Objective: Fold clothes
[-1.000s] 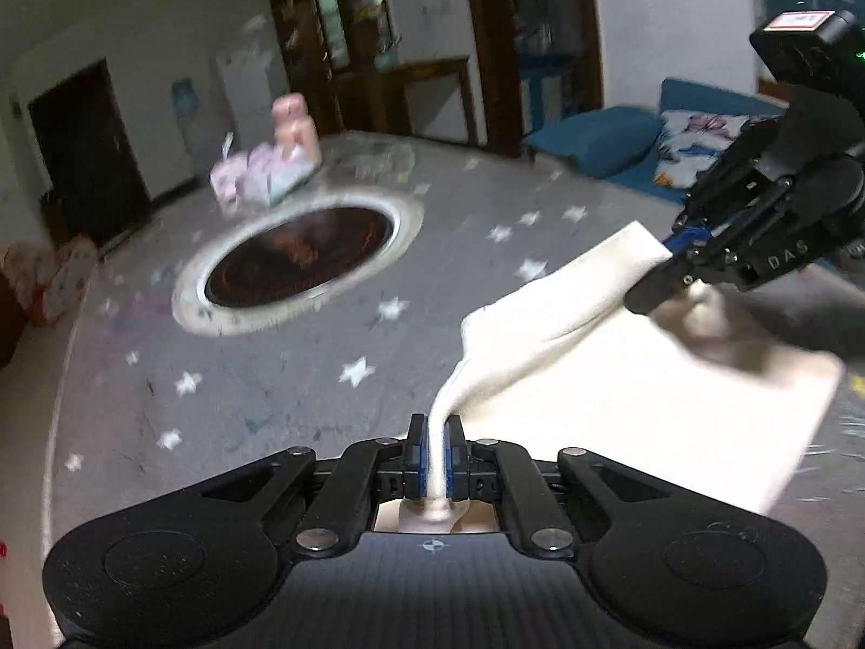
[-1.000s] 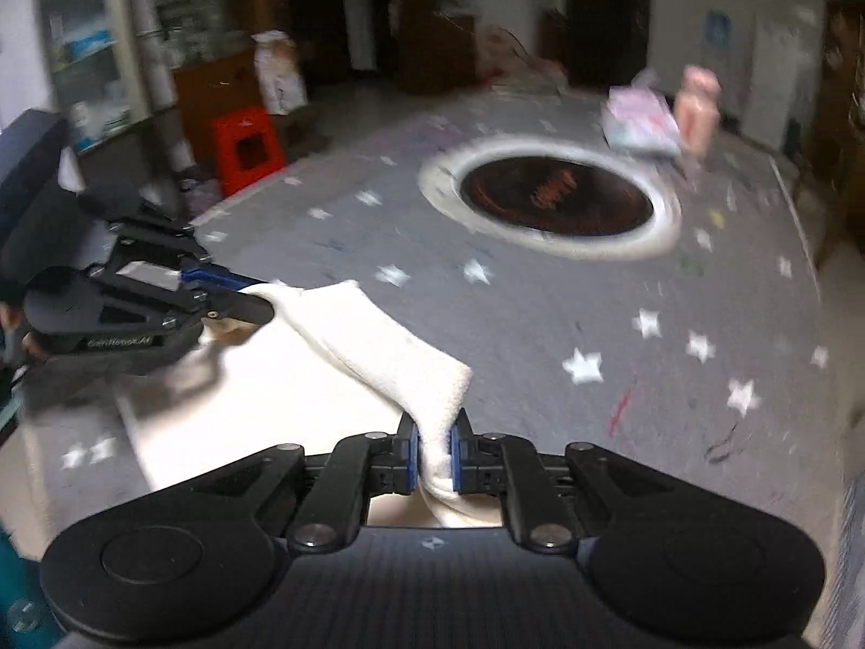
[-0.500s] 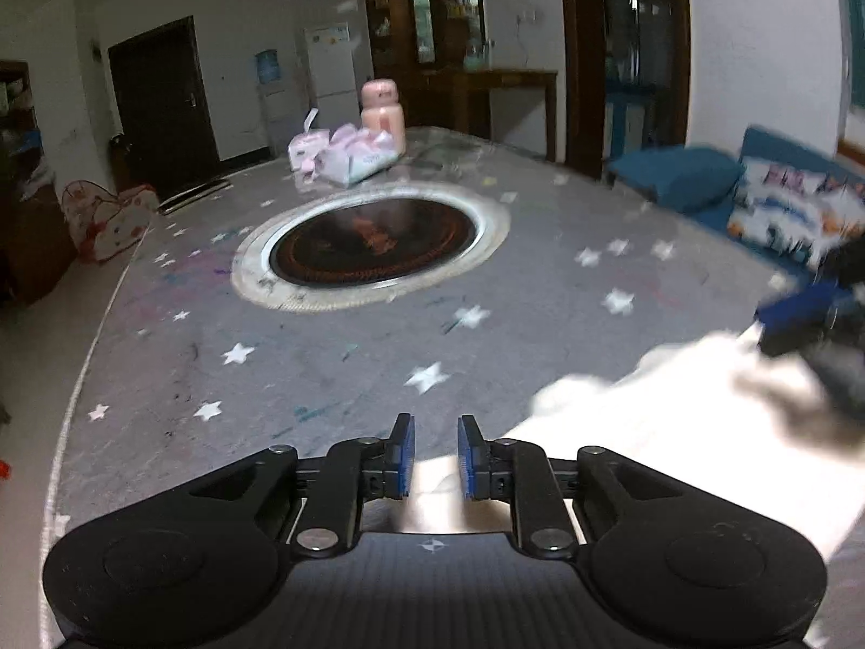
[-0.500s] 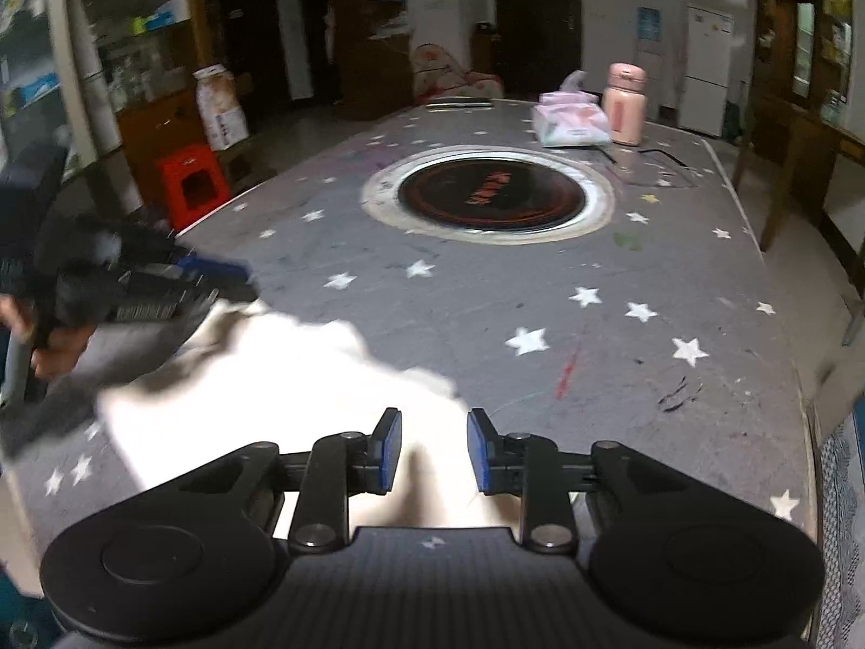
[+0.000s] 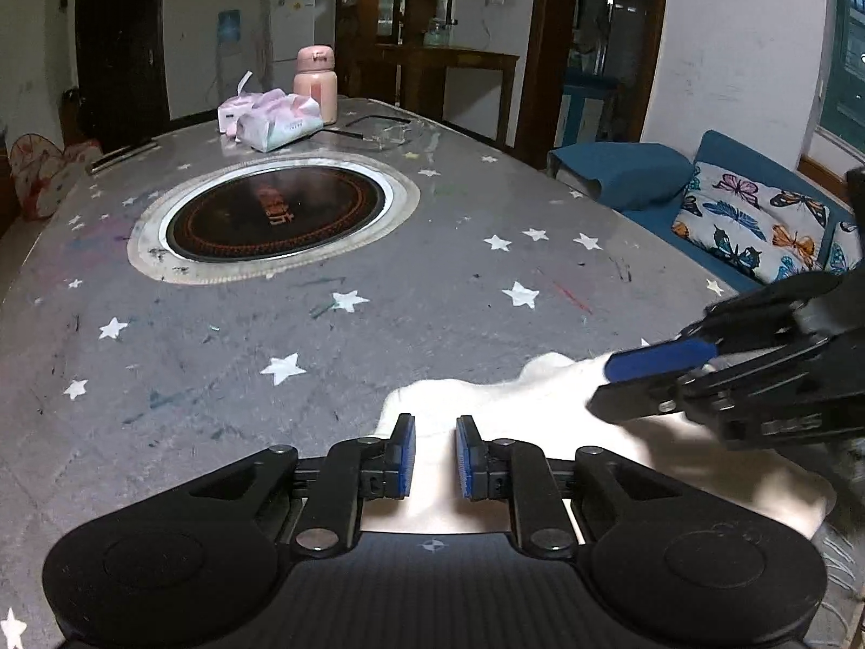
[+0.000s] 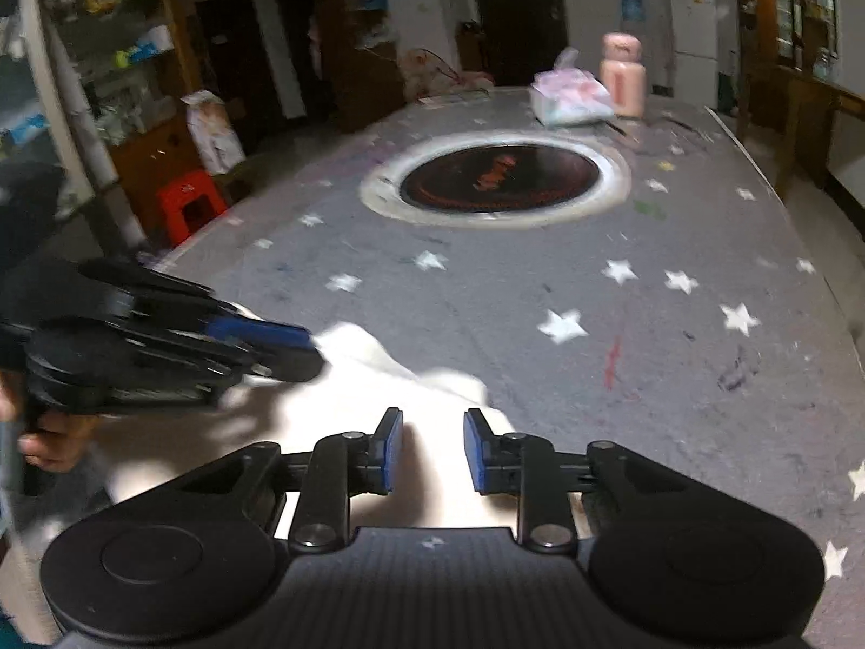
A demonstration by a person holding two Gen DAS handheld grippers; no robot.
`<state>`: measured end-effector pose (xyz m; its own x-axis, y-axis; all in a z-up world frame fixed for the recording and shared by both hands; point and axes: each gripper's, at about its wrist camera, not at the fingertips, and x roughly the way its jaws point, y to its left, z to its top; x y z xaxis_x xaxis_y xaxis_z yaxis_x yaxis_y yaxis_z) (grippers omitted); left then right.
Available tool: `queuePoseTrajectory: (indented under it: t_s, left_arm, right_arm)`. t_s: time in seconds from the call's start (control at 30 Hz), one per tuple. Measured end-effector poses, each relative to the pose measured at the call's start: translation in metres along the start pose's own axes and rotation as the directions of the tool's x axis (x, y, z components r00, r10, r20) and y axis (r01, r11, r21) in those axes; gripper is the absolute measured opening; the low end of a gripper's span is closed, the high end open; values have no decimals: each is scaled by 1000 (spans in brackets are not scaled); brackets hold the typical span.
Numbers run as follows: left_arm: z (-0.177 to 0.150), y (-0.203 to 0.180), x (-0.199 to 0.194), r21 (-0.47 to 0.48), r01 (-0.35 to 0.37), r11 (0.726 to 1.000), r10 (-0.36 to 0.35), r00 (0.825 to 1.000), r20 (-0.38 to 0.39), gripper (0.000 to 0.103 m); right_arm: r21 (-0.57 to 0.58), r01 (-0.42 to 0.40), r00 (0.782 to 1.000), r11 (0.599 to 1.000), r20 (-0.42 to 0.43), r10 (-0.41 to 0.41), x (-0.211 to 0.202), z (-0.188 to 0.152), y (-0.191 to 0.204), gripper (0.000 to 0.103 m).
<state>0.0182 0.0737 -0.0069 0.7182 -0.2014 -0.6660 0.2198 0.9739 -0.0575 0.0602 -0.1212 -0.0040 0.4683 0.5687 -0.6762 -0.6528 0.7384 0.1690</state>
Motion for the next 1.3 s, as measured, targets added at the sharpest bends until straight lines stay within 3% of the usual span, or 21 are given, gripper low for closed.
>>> queuePoseTrajectory:
  t_s: [0.17,0.37,0.57,0.7,0.87,1.07,1.3]
  left_arm:
    - [1,-4,-7,4,4,1000,-4,1000,15,18]
    - [0,-28,-26,49,48,998,-51,997,60,18]
    - [-12,-40,-43,62,66,996,-69,996,57,19]
    - [-27,-40,-62,77,55,995,-60,996,61,19]
    - [-47,-44,-78,83,31,996,-36,998,51,19]
    - [-70,-32,-83,18,-7,1000,7,1000,21,20]
    - [-76,-17,-103,-28,-40,999,42,997,59,21]
  right_arm:
    - [30,22,999,999,37,-24,-16,-4,-9,16]
    - [-41,60,998,997,29,-59,-49,-26,2,16]
    - [29,121,992,992,41,-122,-54,-38,-13,16]
    - [-31,91,994,995,63,-89,-77,-42,-1,16]
    - [-123,23,999,992,30,-20,-87,-56,28,16]
    - [-147,43,999,988,1,-43,-89,-81,40,15]
    - [-191,20,999,981,29,-15,-89,-72,52,16]
